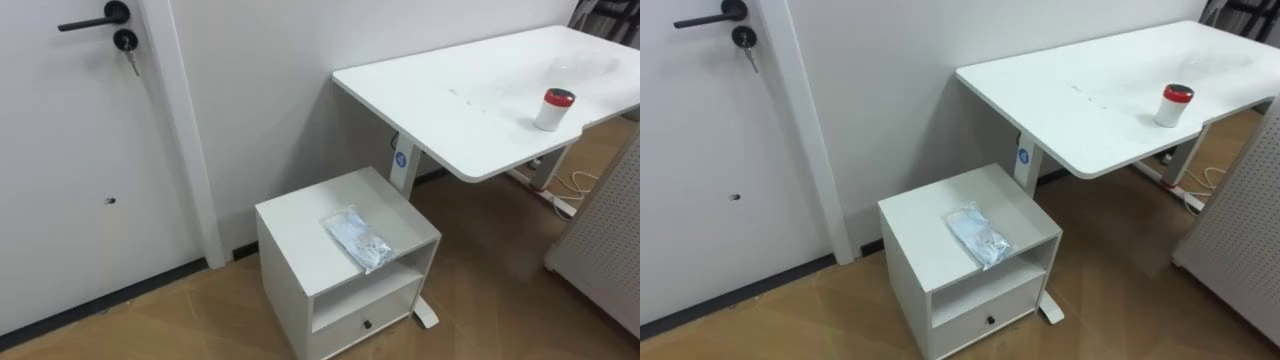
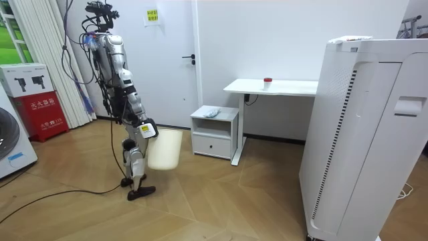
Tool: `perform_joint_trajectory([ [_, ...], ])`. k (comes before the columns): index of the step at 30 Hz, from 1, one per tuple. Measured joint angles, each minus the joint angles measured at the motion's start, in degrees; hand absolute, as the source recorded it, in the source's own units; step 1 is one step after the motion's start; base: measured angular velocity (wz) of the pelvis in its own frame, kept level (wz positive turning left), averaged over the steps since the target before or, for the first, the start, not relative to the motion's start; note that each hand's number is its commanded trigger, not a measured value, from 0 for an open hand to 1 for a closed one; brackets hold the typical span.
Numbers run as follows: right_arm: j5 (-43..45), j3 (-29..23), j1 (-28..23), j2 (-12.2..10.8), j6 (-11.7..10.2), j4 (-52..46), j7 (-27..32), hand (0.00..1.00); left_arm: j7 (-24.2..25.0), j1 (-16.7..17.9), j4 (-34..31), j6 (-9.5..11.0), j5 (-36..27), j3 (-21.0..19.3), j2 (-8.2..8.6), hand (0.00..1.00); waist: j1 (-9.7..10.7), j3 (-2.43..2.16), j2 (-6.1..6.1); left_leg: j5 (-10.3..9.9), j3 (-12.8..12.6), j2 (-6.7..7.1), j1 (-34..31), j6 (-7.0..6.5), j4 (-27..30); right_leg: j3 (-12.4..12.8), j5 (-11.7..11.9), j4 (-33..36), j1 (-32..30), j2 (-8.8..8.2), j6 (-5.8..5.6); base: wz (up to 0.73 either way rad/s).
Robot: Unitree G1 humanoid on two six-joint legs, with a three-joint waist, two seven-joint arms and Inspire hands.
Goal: Pick garbage
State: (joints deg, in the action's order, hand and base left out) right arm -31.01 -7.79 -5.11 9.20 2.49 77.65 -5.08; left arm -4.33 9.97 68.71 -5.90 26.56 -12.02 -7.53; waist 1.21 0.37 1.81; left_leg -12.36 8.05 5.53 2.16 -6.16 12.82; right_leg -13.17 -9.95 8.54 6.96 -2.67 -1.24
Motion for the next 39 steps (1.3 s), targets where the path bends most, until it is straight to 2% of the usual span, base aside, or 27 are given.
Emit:
perform_joint_trajectory([
  [6,0.0,0.0,-0.1,0.0,-0.1,0.1,-0.1,1.00,-0.1,1.0,0.0,0.1,0.0,0.0,0.00,0.00,0.0,0.04,0.18,0.0,0.0,-0.01,0.1,0.00,0.0,0.0,0.0,0.0,0.1,0.00,0.00,0.00],
  [18,0.1,0.0,-0.1,0.0,0.0,0.2,-0.1,1.00,-0.1,0.3,0.0,0.1,0.1,-0.1,-0.04,0.00,0.1,0.03,0.22,0.0,0.0,0.04,-0.1,0.01,0.6,-1.0,0.0,0.0,0.2,-0.08,0.00,0.00],
  [22,0.5,0.0,0.0,0.0,0.0,0.1,-0.1,1.00,0.0,0.7,0.0,0.1,0.1,1.7,-0.10,0.00,0.1,0.05,0.29,0.0,0.0,0.02,-0.1,0.01,0.8,-1.0,0.0,0.1,0.3,-0.09,0.00,0.00],
  [29,2.2,0.0,-0.1,0.0,0.1,-0.7,0.0,1.00,0.8,1.1,0.0,-0.1,0.0,1.7,-0.12,0.00,0.0,-0.02,0.56,-0.1,0.0,-0.04,-0.6,0.16,1.2,-1.1,0.0,0.3,-0.1,-0.07,0.03,0.00],
  [30,2.2,0.1,-0.6,0.0,0.1,-1.8,0.0,1.00,0.8,1.1,-0.1,-0.1,0.0,1.7,-0.08,0.00,0.0,-0.22,0.76,-0.6,0.0,-0.14,-0.8,0.18,2.0,-1.1,-0.2,0.4,-0.1,0.05,0.09,-0.03],
  [31,2.2,0.4,-0.7,0.0,0.1,-1.9,0.1,1.00,0.8,1.1,-0.1,-0.1,0.0,1.7,-0.09,0.00,-0.1,-0.20,0.71,-1.0,-0.2,-0.24,-0.9,0.22,2.5,-1.0,-0.4,0.7,-0.1,0.15,0.16,-0.11],
  [33,2.7,0.5,-0.6,0.0,0.1,-1.9,-0.2,1.00,0.9,1.5,0.0,-0.1,0.2,1.1,-0.33,0.00,-0.6,-0.01,0.39,-3.1,-1.0,-1.08,-1.3,0.59,5.8,-0.9,-1.6,2.7,-0.3,0.90,0.75,-0.22],
  [35,4.9,0.3,-0.3,0.0,0.1,-1.6,-1.1,1.00,1.1,1.6,0.1,-0.2,0.1,0.8,-0.85,0.00,-0.7,-0.17,0.32,-5.1,-1.6,-1.92,-2.2,1.10,9.1,-0.6,-3.0,4.3,-0.9,1.76,1.27,-0.19],
  [36,5.7,0.2,0.0,0.0,0.1,-1.3,-1.6,1.00,1.3,1.9,0.1,-0.3,0.2,0.3,-1.13,0.00,-0.9,-0.34,0.10,-6.4,-1.8,-2.59,-2.8,1.59,11.2,-0.2,-3.9,5.4,-1.3,2.40,1.69,-0.21],
  [37,5.7,0.3,0.0,0.0,0.1,-1.3,-1.8,1.00,1.3,2.0,0.0,-0.4,0.0,-0.5,-1.25,0.00,-1.4,-0.43,0.14,-7.4,-2.4,-3.18,-3.6,2.38,13.6,0.5,-5.3,6.6,-1.9,3.10,2.68,-0.17],
  [38,5.8,0.3,0.0,0.0,0.1,-1.3,-1.9,1.00,1.4,1.9,-0.1,-0.4,0.0,-0.6,-1.34,0.00,-1.2,-0.41,0.24,-7.9,-3.0,-3.63,-4.2,2.93,15.1,0.4,-6.0,7.6,-2.3,3.26,3.04,0.00],
  [39,5.8,0.2,-0.2,0.0,0.0,-1.3,-1.9,1.00,1.5,1.9,-0.1,-0.5,0.0,-0.7,-1.51,0.00,-0.8,-0.64,0.51,-8.2,-4.9,-4.00,-5.7,3.53,18.6,0.8,-7.3,9.1,-2.9,3.27,3.64,0.16],
])
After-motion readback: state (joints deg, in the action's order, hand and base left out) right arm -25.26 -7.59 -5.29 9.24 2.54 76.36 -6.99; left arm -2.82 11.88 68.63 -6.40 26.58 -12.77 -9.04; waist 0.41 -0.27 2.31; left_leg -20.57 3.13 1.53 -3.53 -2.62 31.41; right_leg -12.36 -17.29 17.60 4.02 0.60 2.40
